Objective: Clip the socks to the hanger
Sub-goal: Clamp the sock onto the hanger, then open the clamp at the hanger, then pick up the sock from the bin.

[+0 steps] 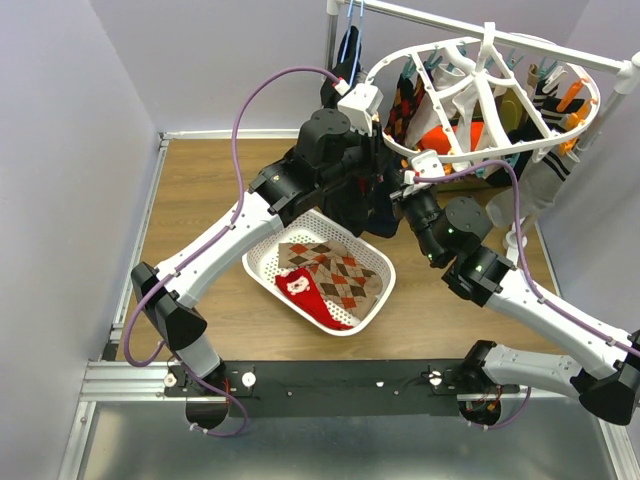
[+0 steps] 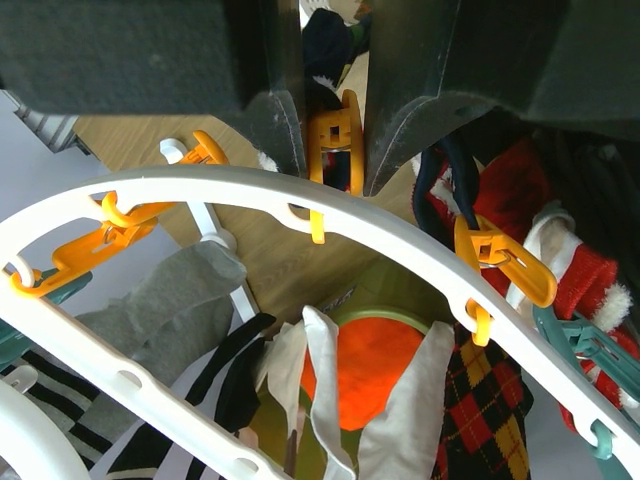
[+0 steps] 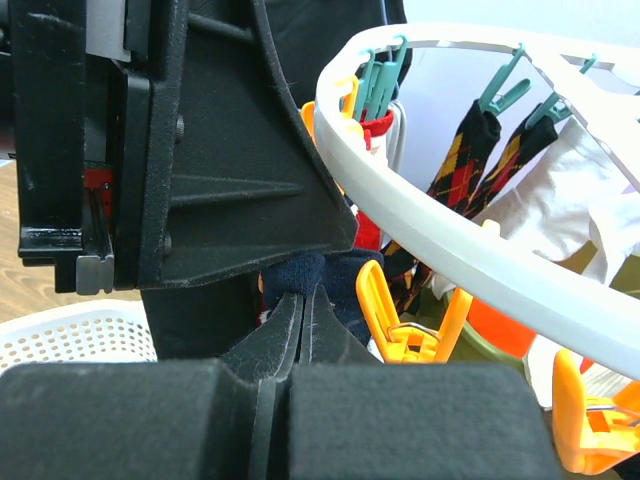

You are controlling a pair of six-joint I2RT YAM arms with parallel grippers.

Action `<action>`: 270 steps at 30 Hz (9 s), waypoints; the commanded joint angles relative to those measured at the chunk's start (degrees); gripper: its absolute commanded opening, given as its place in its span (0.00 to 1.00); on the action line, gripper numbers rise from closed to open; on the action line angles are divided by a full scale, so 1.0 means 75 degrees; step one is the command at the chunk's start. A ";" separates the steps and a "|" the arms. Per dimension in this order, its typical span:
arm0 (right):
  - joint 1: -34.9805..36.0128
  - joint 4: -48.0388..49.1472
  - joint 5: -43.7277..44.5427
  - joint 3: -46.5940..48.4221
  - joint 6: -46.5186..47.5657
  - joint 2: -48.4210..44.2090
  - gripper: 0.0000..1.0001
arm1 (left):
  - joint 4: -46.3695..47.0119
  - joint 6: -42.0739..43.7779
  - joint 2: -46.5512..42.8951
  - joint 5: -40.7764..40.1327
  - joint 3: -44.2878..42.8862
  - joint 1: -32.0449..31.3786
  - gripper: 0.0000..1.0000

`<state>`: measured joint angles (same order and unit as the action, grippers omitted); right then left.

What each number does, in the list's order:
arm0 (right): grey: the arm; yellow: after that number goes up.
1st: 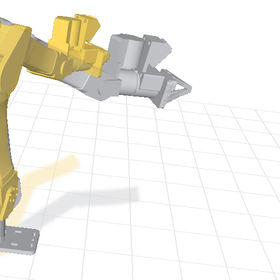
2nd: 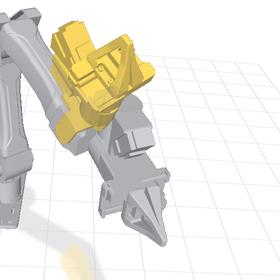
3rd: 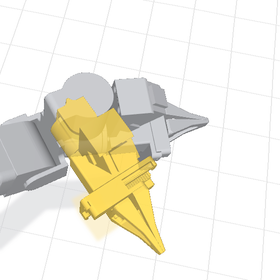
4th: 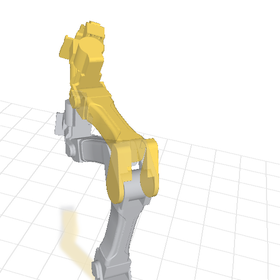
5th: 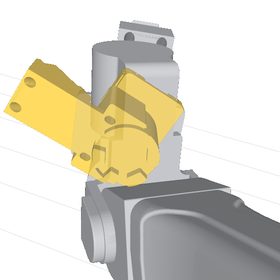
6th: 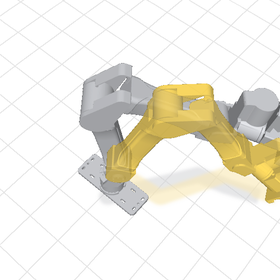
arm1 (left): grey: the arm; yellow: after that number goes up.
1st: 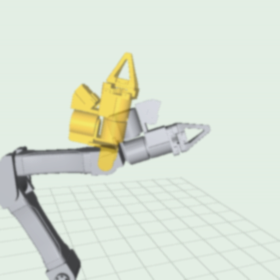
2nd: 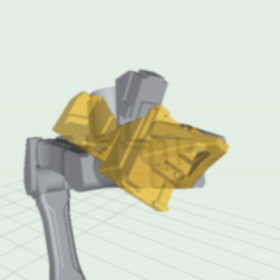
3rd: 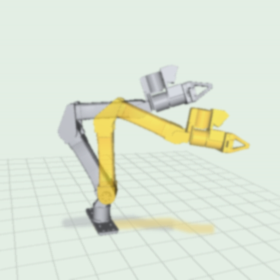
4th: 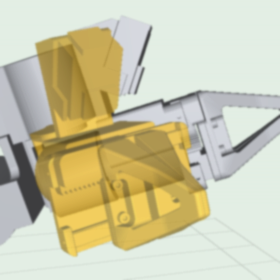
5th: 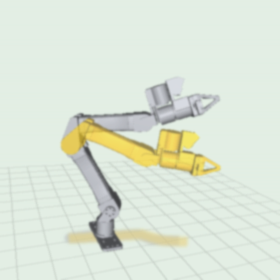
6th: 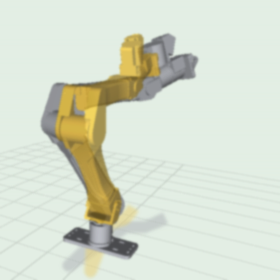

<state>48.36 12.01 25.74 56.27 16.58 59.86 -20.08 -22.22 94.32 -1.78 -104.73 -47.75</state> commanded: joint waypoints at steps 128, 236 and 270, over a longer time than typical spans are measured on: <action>-0.0026 -0.3430 -0.1216 -0.1210 -0.3476 -0.2227 0.75 | -0.0382 0.0220 0.0267 -0.1521 -0.1552 -0.0958 0.26; 0.0665 -0.2678 -0.2901 -0.0683 -0.1178 -0.0073 0.01 | -0.0757 0.0197 0.0197 -0.0056 -0.1271 -0.0407 0.00; 0.1274 -0.5667 -0.2355 0.2750 -0.4248 0.5717 0.50 | -0.0616 0.0080 0.0255 0.0085 -0.1189 -0.0384 0.00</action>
<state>55.40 -27.55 1.89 74.22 -6.92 97.95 -25.34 -21.30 96.75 -2.50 -113.80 -50.98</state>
